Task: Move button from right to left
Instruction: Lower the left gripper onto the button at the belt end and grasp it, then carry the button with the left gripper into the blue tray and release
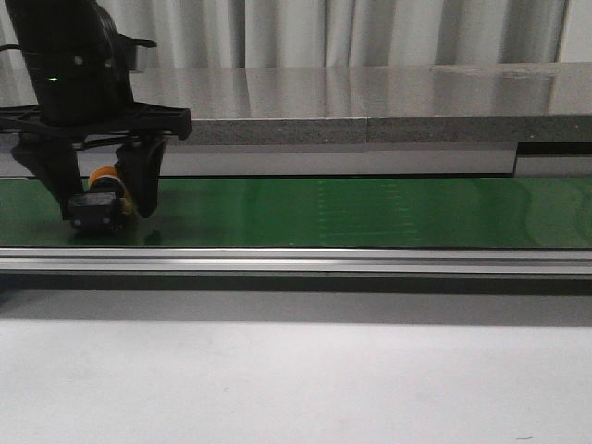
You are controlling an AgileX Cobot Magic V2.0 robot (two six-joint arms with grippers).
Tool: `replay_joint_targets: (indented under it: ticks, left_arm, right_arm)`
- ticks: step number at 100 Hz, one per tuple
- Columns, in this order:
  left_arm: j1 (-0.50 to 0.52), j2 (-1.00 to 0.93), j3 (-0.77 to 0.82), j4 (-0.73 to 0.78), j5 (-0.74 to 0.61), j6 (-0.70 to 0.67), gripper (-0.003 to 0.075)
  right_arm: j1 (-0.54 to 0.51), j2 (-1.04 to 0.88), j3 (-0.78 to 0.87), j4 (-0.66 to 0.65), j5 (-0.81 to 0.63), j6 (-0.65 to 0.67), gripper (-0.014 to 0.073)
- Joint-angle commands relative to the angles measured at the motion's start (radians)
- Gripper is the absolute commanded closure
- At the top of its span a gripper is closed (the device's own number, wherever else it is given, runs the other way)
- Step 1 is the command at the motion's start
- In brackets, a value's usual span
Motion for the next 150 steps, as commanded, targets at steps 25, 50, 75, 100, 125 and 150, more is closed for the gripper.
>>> replay_joint_targets:
  ticks: [25, 50, 75, 100, 125, 150]
  left_arm:
    - [-0.004, -0.057, -0.031, 0.008, -0.001, -0.012, 0.0639]
    - [0.074, -0.141, -0.031, 0.033, 0.035, 0.001, 0.0638]
    - [0.260, -0.203, -0.031, 0.059, 0.134, 0.246, 0.0638]
    - [0.459, -0.205, -0.031, 0.107, 0.144, 0.365, 0.0638]
    - [0.601, -0.205, -0.031, 0.186, 0.033, 0.498, 0.0638]
    - [0.699, -0.153, -0.029, 0.109, 0.006, 0.524, 0.0638]
  right_arm:
    - [0.000, 0.007, -0.025, -0.008, -0.084, 0.001, 0.0662]
    - [0.000, 0.007, -0.025, -0.008, -0.084, 0.001, 0.0662]
    - [0.000, 0.007, -0.025, -0.008, -0.084, 0.001, 0.0662]
    - [0.000, 0.007, -0.025, -0.008, -0.084, 0.001, 0.0662]
    - [0.000, 0.007, -0.025, -0.008, -0.084, 0.001, 0.0662]
    - [0.000, 0.007, -0.025, -0.008, -0.084, 0.001, 0.0662]
